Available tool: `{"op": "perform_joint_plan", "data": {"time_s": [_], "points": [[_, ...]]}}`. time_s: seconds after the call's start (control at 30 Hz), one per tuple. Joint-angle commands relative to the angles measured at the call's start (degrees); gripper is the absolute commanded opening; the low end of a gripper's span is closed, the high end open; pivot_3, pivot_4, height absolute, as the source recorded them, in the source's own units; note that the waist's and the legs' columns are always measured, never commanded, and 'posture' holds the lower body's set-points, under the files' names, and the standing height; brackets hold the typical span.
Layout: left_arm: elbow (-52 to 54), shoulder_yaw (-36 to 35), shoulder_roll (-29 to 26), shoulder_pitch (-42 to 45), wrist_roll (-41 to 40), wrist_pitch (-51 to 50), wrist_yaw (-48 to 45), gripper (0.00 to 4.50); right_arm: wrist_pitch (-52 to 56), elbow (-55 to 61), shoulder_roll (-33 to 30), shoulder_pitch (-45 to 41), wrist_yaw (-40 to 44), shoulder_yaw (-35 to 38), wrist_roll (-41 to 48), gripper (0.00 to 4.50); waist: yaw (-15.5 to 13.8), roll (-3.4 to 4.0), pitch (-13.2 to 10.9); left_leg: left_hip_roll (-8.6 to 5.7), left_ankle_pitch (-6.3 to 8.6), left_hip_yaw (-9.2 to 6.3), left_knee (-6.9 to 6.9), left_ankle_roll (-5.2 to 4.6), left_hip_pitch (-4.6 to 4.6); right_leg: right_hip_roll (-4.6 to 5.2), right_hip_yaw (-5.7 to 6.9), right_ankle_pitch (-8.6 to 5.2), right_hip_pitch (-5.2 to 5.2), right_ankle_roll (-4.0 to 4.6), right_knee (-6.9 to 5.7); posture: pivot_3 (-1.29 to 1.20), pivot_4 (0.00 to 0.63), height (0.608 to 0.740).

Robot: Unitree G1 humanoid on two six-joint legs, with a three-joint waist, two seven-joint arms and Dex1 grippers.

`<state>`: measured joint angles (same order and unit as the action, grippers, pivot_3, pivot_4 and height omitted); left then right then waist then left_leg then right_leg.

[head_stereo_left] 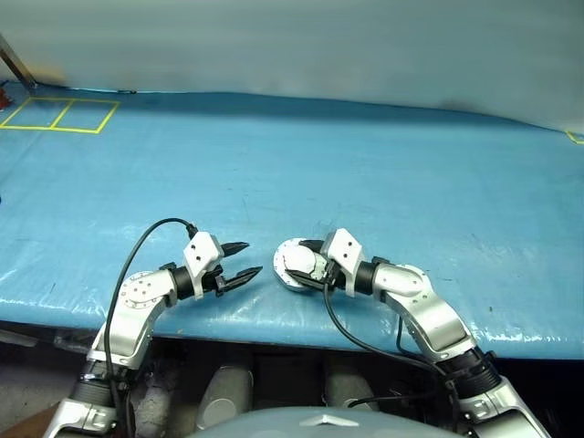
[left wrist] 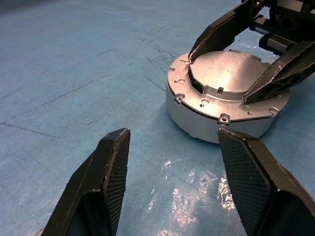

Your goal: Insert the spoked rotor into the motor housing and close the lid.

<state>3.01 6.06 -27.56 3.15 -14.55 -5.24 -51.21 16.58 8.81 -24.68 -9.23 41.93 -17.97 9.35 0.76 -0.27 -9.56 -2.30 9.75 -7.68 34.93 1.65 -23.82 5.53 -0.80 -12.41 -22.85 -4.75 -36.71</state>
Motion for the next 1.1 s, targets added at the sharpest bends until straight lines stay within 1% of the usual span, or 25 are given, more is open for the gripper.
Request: {"op": "perform_joint_plan", "data": {"time_s": [0.03, 0.13, 0.3, 0.43, 0.63, 0.7, 0.93, 1.0, 1.1], "points": [[1.51, 0.81, 1.58, 1.58, -1.2, -0.13, -0.23, 3.0, 5.88, -4.36, -0.65, 1.1, -0.15, -1.75, -1.97, 3.02, 0.03, -0.05, 0.03, 0.0, 0.0, 0.0, 0.0, 0.0, 0.0, 0.0, 0.0, 0.0, 0.0, 0.0, 0.0, 0.0, 0.15, 0.74], [0.65, 1.79, 2.59, 2.64, -0.49, -0.11, -0.23, 3.0, 8.01, -5.1, -0.51, 0.67, -1.07, -2.54, -2.92, 3.02, 0.05, -0.11, 0.17, 0.02, 0.0, -0.01, 0.0, 0.01, 0.02, -0.01, 0.0, 0.0, 0.0, 0.0, -0.01, 0.0, 0.15, 0.74], [-0.19, 2.45, 3.32, 3.87, -0.44, -0.25, -0.75, 3.0, 8.19, -4.79, -0.35, 0.74, -1.28, -2.66, -2.94, 3.02, 0.21, -0.12, 0.39, 0.02, 0.01, -0.01, 0.0, 0.02, 0.04, 0.0, 0.0, -0.01, 0.02, 0.01, -0.01, 0.0, 0.15, 0.74], [-0.8, 2.89, 3.42, 4.71, -0.3, -0.25, -1.04, 3.0, 9.04, -5.49, -0.21, 0.33, -4.01, -3.98, -5.92, 3.02, 0.35, -0.13, 0.45, 0.02, 0.01, -0.02, 0.0, 0.02, 0.04, 0.01, 0.01, -0.01, 0.02, 0.01, 0.0, 0.0, 0.15, 0.74], [-1.11, 3.22, 3.37, 4.71, -0.16, -0.4, -1.51, 3.0, 9.8, -6.54, 0.37, 0.29, -5.08, -5.77, -7.2, 3.02, 0.77, -0.13, 0.56, 0.07, 0.03, -0.03, 0.0, 0.04, 0.05, 0.05, 0.01, -0.02, 0.0, 0.01, 0.02, 0.0, 0.15, 0.74], [-1.0, 3.21, 3.2, 4.55, -0.14, -0.36, -1.48, 3.0, 9.9, -6.68, 0.69, 0.38, -5.3, -5.59, -6.95, 3.02, 0.89, -0.11, 0.58, 0.36, 0.03, -0.02, 0.0, 0.05, 0.05, 0.06, 0.03, -0.02, 0.0, 0.01, 0.06, 0.0, 0.15, 0.74], [-0.66, 2.83, 2.52, 3.93, -0.58, -0.84, -1.65, 3.0, 9.67, -6.53, 0.52, 0.29, -4.93, -4.84, -6.52, 3.02, 1.27, 0.01, 0.64, 0.72, 0.05, 0.07, -0.02, 0.06, -0.07, 0.02, 0.22, -0.02, 0.01, 0.01, 0.65, 0.0, 0.15, 0.74], [-0.71, 2.69, 2.5, 3.94, -1.0, -1.38, -1.67, 2.61, 9.66, -6.5, 0.46, 0.19, -4.89, -4.78, -6.53, 3.02, 1.25, -0.01, 0.65, 0.73, 0.05, 0.11, -0.02, 0.06, -0.07, 0.04, 0.21, -0.02, 0.02, 0.01, 0.69, 0.0, 0.15, 0.74], [-1.02, 2.67, 2.55, 4.11, -1.6, -2.63, -1.96, 1.75, 9.63, -6.47, 0.45, 0.08, -4.83, -4.8, -6.61, 3.02, 1.25, 0.0, 0.65, 0.77, 0.05, 0.13, -0.02, 0.06, -0.06, 0.03, 0.2, -0.02, 0.01, 0.01, 0.71, 0.0, 0.15, 0.74]]}}
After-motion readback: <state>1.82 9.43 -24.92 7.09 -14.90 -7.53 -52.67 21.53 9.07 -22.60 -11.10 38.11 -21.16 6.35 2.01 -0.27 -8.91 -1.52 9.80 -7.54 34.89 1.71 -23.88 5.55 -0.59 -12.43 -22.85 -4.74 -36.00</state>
